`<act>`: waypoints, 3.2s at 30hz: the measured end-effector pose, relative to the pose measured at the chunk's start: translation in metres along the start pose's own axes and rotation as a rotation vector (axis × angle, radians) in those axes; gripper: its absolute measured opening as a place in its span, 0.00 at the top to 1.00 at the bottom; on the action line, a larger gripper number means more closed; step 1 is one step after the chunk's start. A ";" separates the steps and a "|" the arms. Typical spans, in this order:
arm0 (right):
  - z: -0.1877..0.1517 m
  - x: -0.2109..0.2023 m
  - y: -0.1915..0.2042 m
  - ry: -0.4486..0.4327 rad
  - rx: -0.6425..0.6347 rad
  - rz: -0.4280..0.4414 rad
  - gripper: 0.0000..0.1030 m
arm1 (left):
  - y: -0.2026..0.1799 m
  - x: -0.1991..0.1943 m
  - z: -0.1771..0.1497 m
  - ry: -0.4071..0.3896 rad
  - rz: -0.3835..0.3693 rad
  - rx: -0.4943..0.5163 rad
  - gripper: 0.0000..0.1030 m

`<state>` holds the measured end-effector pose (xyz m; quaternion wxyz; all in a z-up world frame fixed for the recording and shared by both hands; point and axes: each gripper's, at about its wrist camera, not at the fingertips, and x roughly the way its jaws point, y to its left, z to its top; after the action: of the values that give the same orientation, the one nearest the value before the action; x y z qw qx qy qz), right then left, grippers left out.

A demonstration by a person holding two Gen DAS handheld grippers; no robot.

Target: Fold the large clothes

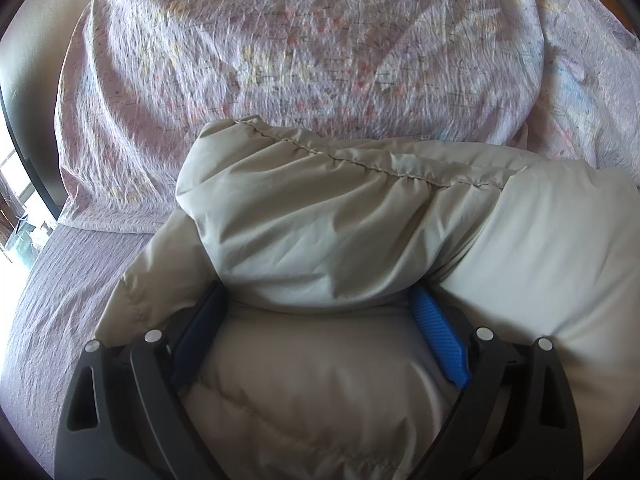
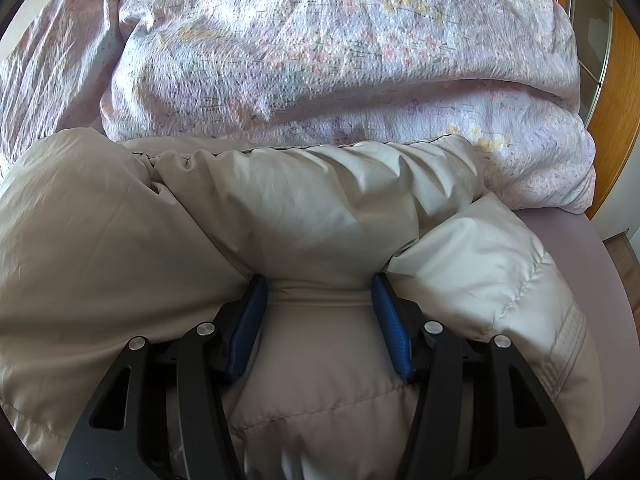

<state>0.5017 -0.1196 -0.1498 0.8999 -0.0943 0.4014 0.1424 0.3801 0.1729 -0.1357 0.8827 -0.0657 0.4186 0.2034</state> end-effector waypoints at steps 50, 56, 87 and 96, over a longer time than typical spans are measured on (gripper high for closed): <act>-0.103 -0.149 -0.120 0.349 0.688 0.369 0.75 | 0.176 -0.155 -0.091 0.189 -0.186 -0.433 0.76; -0.123 -0.163 -0.103 0.369 0.656 0.390 0.75 | 0.199 -0.185 -0.125 0.200 -0.156 -0.418 0.76; -0.059 -0.208 0.082 0.226 0.088 0.430 0.63 | 0.208 -0.184 -0.140 0.252 -0.120 -0.433 0.27; -0.070 -0.184 0.112 0.280 0.045 0.408 0.64 | 0.209 -0.180 -0.141 0.257 -0.128 -0.440 0.26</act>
<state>0.2982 -0.0676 -0.0644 0.7900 -0.0103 0.5359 0.2976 0.0912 0.2674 -0.0772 0.7978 -0.3079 0.4679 0.2231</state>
